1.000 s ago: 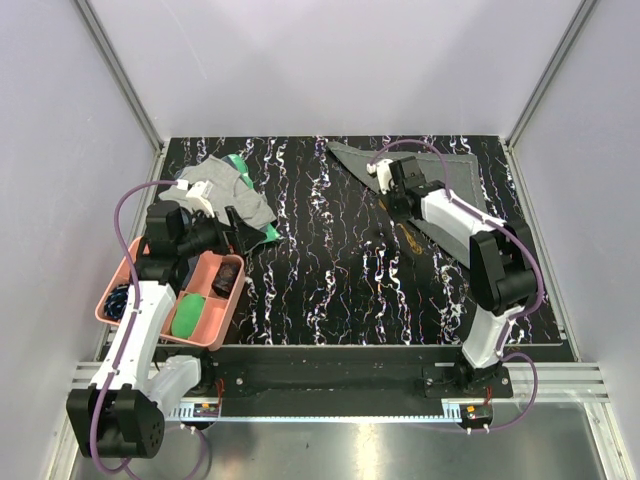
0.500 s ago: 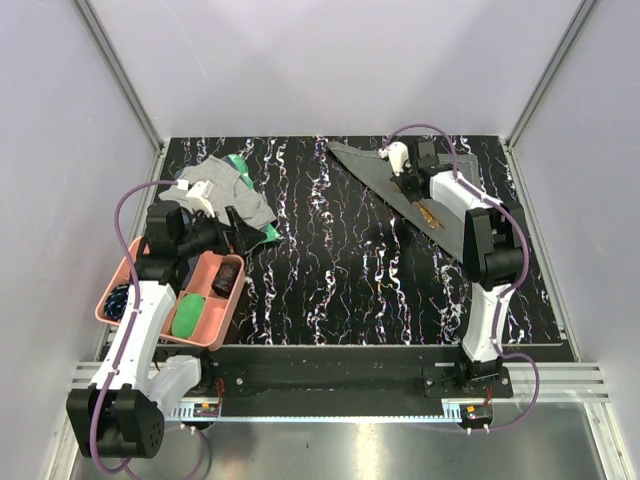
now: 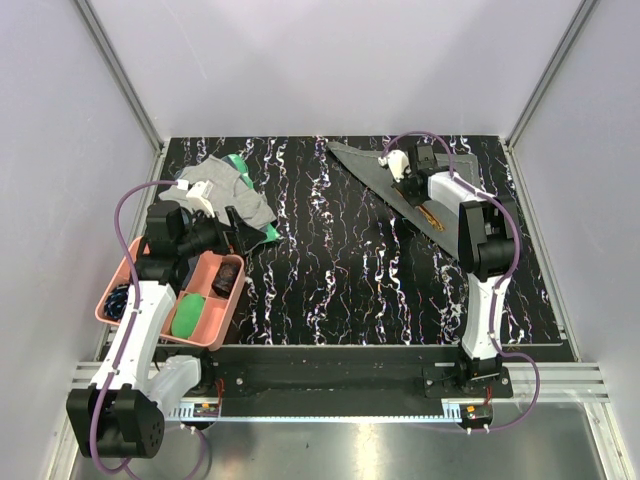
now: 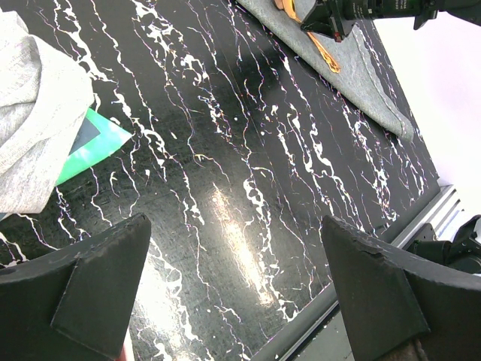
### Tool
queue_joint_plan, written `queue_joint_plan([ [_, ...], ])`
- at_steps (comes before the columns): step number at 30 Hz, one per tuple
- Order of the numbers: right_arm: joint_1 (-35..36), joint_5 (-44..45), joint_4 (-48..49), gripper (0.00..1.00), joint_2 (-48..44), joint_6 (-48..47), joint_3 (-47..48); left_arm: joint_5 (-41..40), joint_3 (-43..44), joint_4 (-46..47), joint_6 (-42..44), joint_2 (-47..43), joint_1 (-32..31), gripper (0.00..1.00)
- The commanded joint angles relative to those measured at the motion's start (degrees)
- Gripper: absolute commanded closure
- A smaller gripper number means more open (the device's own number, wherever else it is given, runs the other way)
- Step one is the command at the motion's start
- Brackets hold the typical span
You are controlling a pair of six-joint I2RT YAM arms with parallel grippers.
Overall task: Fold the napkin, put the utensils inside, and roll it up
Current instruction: Place the utensil onto the napkin
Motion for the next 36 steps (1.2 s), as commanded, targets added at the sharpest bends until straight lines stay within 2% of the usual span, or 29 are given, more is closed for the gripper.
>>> queue_joint_plan([
  [1,0.07,-0.66,1.25,1.0,-0.64,-1.02,1.15,-0.06,0.29,1.5,0.31,0.21,0.27,0.01],
  [12,0.16,-1.01,0.55,0.99,0.77,-1.72,1.24,-0.06,0.11,1.77,0.14,0.12,0.27,0.01],
  [20,0.16,0.22,0.29,0.91,1.12,-1.98,1.15,0.11,0.02,1.77,0.05,0.12,0.27,0.01],
  [22,0.24,0.04,0.2,0.85,0.77,-1.63,1.24,0.29,0.02,1.68,0.05,0.3,0.27,0.01],
  [28,0.16,-0.13,0.2,0.76,-1.16,-0.4,1.5,0.46,-0.07,1.68,-0.04,0.21,0.27,0.01],
  [32,0.24,-1.63,0.2,0.64,-4.76,1.87,1.76,0.55,-0.07,1.77,-0.12,0.56,0.27,0.01],
  [35,0.16,-3.47,0.46,0.55,-10.64,7.4,0.28,0.64,-0.07,1.68,-0.21,1.17,0.27,0.01],
  [36,0.24,-3.39,0.29,0.52,-14.48,11.86,-1.56,0.81,-0.07,1.77,-0.21,1.35,0.27,0.01],
])
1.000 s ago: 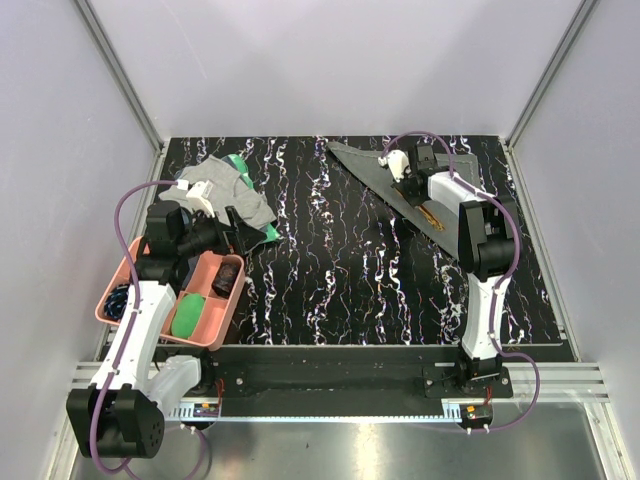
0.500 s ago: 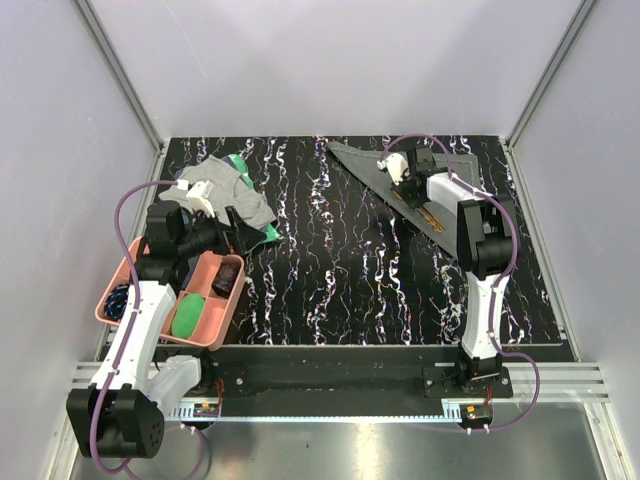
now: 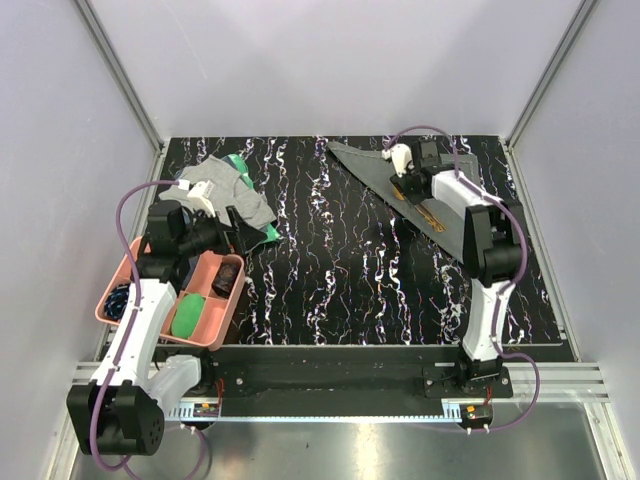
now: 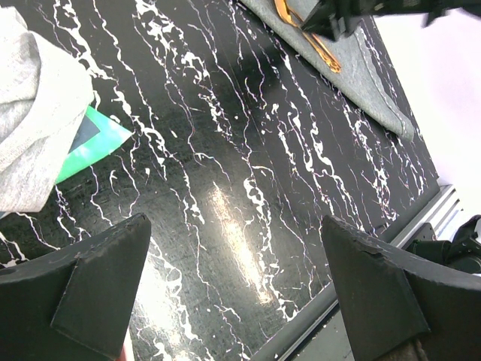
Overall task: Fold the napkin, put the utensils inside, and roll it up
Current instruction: Place the utensil onto the napkin, then fold the napkin
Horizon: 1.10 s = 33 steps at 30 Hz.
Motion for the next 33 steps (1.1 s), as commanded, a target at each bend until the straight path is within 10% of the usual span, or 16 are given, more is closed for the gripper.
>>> queue_joint_plan([
  [1,0.14,-1.38,0.99,0.5,-15.08,11.91,-2.51,0.77,-0.04,1.66,-0.32,1.15,0.27,0.01],
  [8,-0.48,10.84,0.64,0.31,-35.12,43.19,-20.6,-1.94,-0.83,2.01,-2.08,3.79,0.36,0.01],
  [14,-14.52,2.08,-7.87,0.31,-46.73,67.28,-35.64,-5.12,-2.06,1.83,-3.14,3.18,0.36,0.02],
  [33,-42.75,-7.18,-9.47,0.42,-48.06,78.56,-47.87,-3.89,-0.75,0.69,-2.52,6.34,-0.17,0.04],
])
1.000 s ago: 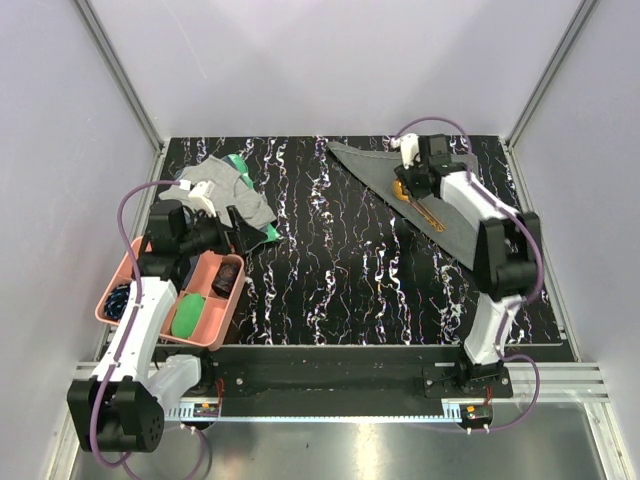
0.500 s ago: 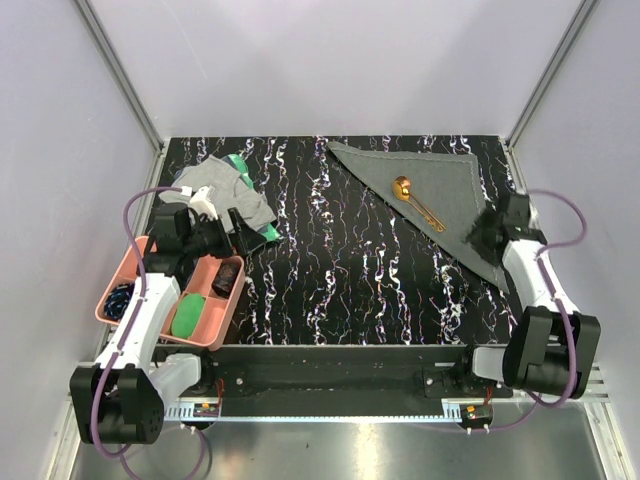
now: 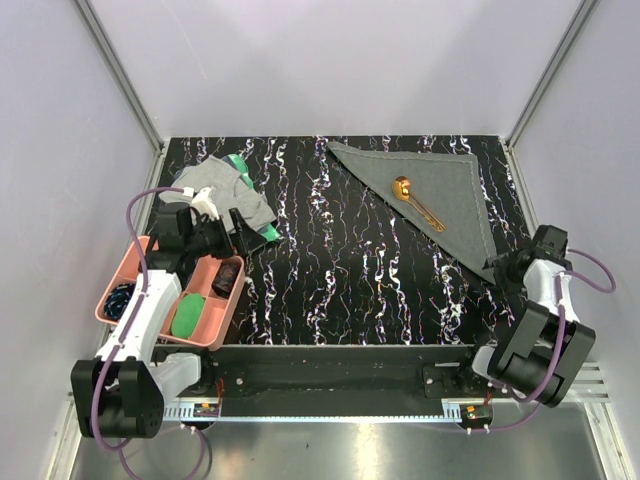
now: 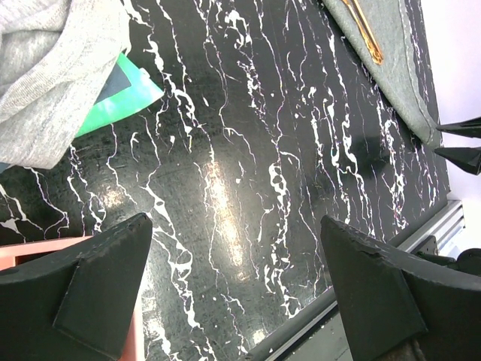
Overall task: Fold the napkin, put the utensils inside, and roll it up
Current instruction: Fold the napkin
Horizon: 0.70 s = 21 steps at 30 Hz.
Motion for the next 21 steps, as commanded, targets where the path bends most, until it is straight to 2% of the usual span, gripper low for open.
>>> queue_joint_plan([
  [1,-2.71,0.32,1.11,0.42,1.79,0.81,1.41,0.44,1.5,0.93,0.26,0.94,-0.32,0.04],
  [21,-7.11,1.38,5.85,0.46,6.72,1.69,0.8,-0.52,2.38,-0.3,1.22,2.09,-1.73,0.04],
])
